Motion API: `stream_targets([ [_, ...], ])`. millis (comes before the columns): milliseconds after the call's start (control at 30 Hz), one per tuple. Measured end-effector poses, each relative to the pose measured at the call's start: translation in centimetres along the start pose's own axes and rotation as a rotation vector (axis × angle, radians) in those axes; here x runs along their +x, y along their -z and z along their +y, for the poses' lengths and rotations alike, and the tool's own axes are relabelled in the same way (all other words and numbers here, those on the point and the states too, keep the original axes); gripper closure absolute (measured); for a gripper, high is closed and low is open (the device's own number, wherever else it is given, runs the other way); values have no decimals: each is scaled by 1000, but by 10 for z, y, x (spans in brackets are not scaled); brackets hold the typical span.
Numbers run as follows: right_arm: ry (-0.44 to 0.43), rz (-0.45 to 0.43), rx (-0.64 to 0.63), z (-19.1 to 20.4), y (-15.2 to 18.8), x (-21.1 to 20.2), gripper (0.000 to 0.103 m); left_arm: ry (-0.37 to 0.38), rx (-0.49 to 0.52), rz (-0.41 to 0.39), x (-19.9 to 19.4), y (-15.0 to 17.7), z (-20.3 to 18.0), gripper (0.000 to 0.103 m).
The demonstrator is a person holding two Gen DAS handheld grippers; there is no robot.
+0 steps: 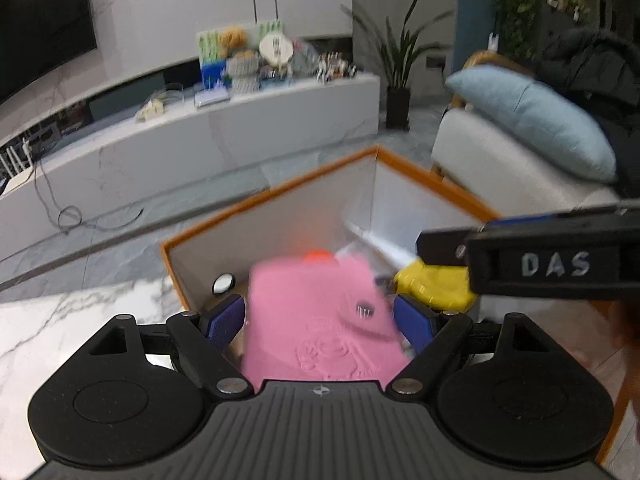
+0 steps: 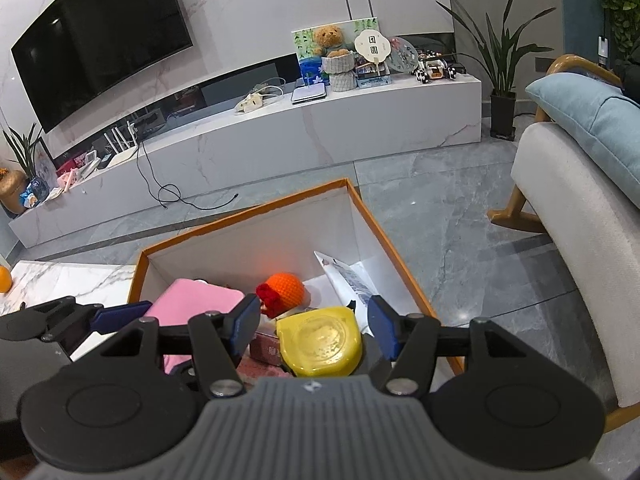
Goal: Organize objects
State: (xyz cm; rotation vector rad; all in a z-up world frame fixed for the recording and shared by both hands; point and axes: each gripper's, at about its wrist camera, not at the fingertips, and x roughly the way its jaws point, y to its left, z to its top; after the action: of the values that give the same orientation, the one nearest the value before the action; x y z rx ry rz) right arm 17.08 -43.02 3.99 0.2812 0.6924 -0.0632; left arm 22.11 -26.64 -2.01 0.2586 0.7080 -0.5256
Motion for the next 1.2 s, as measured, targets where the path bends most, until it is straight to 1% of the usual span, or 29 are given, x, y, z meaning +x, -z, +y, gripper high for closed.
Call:
stream_targets([
  [67,-3,-5,1,-1,-1,-2,41,-1,2,-35,-6,-2,0,0],
  [133,-3,-11,2,-1,-1,-3,41,-9,9,-52,-9,-5,-2,0],
  [300,-4,-17,1,-2,-2,-7,40,-13,38,-54,-14,-8,-9,0],
  [533,-2,-30,-11,0,-1,-14,40,-18,51,-68,-24,-7,-18,0],
  [633,5,-46,-26,3,0,-21,39,-24,33,-70,-31,-7,-17,0],
  [733,12,-70,-42,6,1,-30,39,-34,-13,-56,-40,-7,-13,0],
  [833,-7,-93,-37,7,2,-42,38,-48,-43,-54,-50,-6,-12,0],
  [1000,-30,-148,-53,11,4,-69,34,-72,-94,-49,-65,-3,-10,0],
  [1133,-39,-184,-54,15,7,-86,30,-66,-110,-55,-81,2,-12,0],
  [1200,-22,-215,-54,16,10,-94,21,-74,-112,-58,-89,6,-14,0],
])
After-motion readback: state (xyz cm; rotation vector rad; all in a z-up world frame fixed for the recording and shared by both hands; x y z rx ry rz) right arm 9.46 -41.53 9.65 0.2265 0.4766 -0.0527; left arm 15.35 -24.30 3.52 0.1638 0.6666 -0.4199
